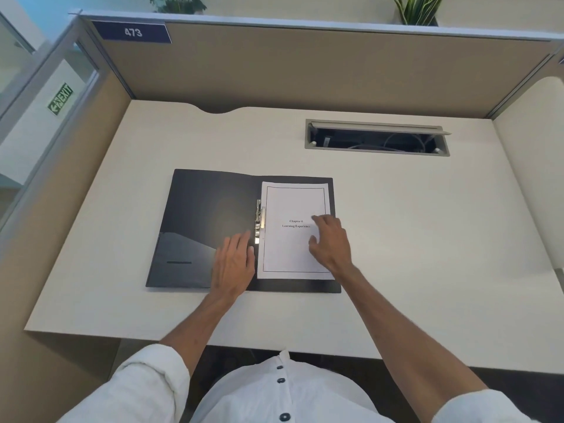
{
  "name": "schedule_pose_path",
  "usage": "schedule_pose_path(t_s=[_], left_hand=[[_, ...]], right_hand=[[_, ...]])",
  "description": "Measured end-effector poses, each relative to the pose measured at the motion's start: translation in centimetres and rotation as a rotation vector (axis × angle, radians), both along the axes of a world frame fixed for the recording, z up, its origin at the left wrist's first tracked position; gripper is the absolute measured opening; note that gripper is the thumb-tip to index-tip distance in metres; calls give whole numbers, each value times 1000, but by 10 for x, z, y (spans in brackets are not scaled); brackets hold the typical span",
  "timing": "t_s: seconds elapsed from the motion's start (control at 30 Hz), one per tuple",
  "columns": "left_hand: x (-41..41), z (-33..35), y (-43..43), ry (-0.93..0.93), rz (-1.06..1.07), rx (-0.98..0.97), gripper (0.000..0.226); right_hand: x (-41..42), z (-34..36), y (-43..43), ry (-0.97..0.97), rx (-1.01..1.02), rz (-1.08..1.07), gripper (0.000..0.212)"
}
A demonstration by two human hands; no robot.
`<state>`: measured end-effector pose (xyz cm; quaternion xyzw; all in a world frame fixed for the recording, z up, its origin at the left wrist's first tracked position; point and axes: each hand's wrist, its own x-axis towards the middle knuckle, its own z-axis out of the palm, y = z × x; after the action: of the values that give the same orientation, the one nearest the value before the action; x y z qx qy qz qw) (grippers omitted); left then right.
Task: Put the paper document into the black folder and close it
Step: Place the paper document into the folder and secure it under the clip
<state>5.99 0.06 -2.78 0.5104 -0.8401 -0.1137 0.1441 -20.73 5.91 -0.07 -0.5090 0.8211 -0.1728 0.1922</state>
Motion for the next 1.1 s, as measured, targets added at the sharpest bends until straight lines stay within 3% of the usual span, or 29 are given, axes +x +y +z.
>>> schedule_pose_path(t_s=[0.2,0.77,1.1], left_hand=[[-3,11,-50,-52,-80,-14,47],[-23,26,-82,-111,-98,67,40],[-39,28,-96,-177,-124,161,55]], right_hand=[[16,4,-31,39,180,264,79],[22,-13,-46,4,250,259,79],[25,-14,-46,27,243,243,78]])
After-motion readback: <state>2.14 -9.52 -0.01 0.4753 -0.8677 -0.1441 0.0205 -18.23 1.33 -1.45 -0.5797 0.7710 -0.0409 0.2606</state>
